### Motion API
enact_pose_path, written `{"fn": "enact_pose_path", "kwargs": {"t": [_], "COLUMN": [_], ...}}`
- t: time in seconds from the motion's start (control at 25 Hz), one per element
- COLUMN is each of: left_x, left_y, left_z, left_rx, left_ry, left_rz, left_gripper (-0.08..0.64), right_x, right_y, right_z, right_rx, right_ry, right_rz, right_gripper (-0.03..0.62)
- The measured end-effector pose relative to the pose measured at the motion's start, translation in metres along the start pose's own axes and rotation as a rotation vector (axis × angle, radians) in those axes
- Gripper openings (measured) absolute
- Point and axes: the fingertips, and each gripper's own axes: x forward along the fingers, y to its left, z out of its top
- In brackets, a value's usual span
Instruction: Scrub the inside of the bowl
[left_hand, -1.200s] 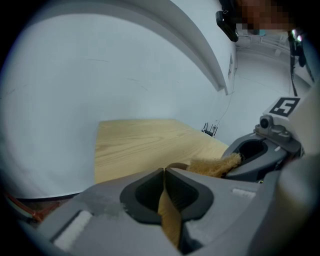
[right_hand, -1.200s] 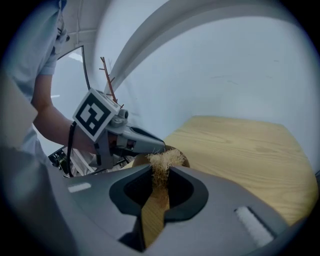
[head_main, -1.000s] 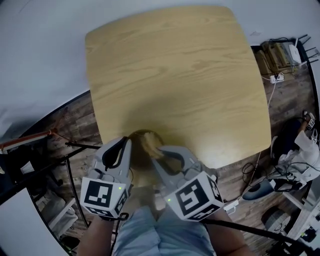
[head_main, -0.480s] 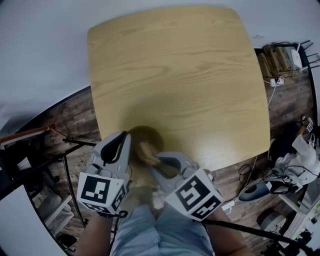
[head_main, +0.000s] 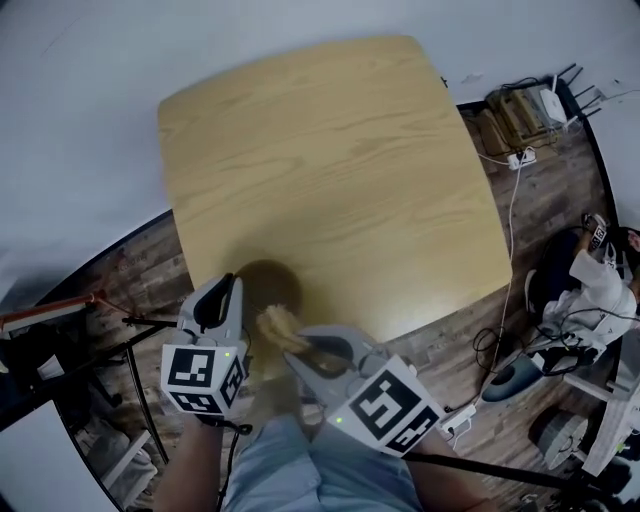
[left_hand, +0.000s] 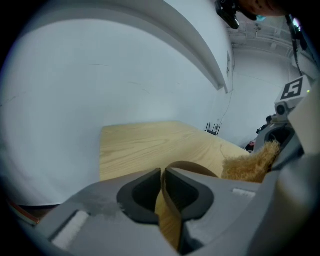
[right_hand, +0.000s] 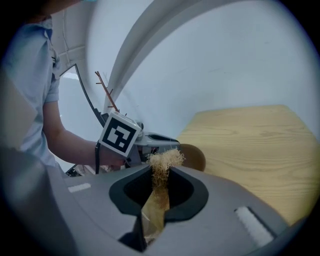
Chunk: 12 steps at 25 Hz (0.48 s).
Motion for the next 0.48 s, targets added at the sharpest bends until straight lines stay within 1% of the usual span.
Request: {"fn": "enact_pose_path", "kwargs": {"t": [0.16, 0.28, 0.36, 0.48], "left_x": [-0.01, -0.024, -0.038, -0.065], "left_y": [-0.003, -0.004, -0.003, 0.002], "left_z": [0.009, 0.019, 0.03, 0.056], "left_rx": [0.006, 0.013, 0.013, 0.027], "left_ry": [-0.04, -0.078, -0.118, -0.186], "left_rz": [-0.015, -0.008, 0.008, 0.054], "left_gripper": [0.043, 0.043, 0.043, 0.043], "right_x": [-0.016, -0.031, -0.041, -0.057], "right_y": [-0.008, -0.012, -0.014, -0.015], "right_z": [0.005, 0.015, 0.026, 0.055], "right_rx": [0.001, 0.008, -0.011, -0.06], "right_ry": [-0.047, -0.104, -0.154, -0.243], "right_rz": [-0.109, -0.178, -0.224, -0.303], "right_gripper": [0.058, 0.06, 0.06, 0.06]}}
